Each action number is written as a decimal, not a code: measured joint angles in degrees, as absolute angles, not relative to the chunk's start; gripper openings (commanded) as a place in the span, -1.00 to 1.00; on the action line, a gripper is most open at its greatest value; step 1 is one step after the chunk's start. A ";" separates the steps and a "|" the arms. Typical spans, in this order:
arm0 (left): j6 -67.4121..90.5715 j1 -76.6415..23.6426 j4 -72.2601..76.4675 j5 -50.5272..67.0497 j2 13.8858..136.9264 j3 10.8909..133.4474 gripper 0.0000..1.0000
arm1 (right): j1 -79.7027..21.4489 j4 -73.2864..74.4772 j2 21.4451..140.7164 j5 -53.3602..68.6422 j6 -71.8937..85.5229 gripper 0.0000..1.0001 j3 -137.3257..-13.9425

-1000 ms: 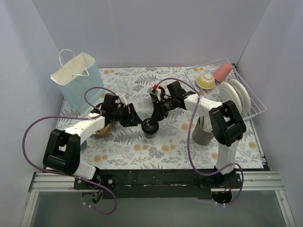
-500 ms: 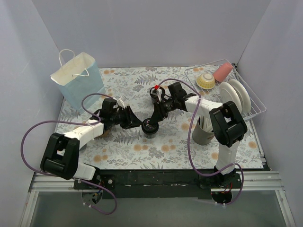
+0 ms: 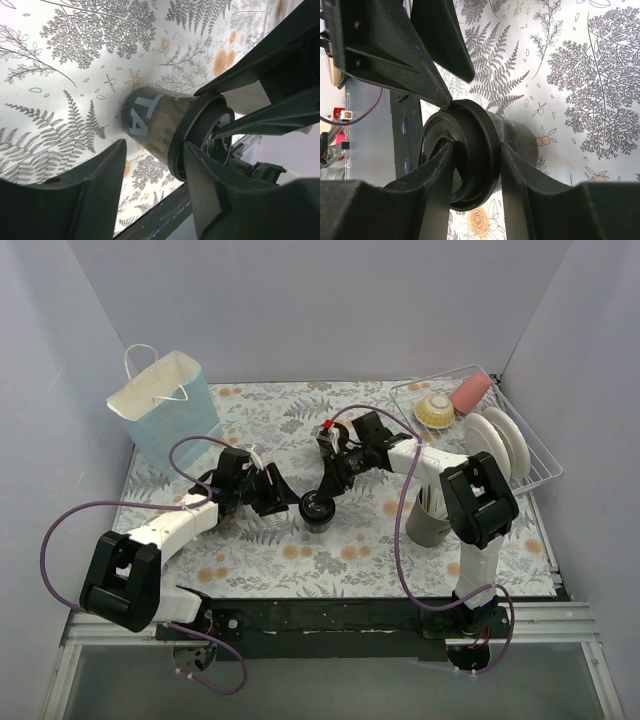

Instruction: Pack the takeout coffee

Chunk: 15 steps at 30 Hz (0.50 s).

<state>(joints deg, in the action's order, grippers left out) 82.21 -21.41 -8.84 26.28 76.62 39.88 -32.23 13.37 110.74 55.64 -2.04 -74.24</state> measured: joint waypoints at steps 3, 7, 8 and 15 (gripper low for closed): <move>79.94 -21.63 -14.41 24.18 76.66 43.97 0.10 | -32.27 15.07 111.04 55.61 -3.01 -0.31 -75.09; 76.25 -21.63 -17.47 23.55 76.71 48.03 0.15 | -32.29 16.34 111.37 55.66 -3.66 -0.31 -75.79; 75.33 -21.61 -17.72 23.77 76.71 48.49 0.16 | -32.29 16.60 111.48 55.64 -3.73 -0.31 -76.01; 71.20 -21.63 -18.48 28.01 78.65 48.71 0.16 | -32.34 18.57 112.31 55.70 -4.19 -0.29 -77.54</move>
<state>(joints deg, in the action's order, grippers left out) 71.20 -21.63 -18.48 28.01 78.65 48.71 -32.34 18.57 112.31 55.70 -4.19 -77.54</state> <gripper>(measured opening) 0.579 0.447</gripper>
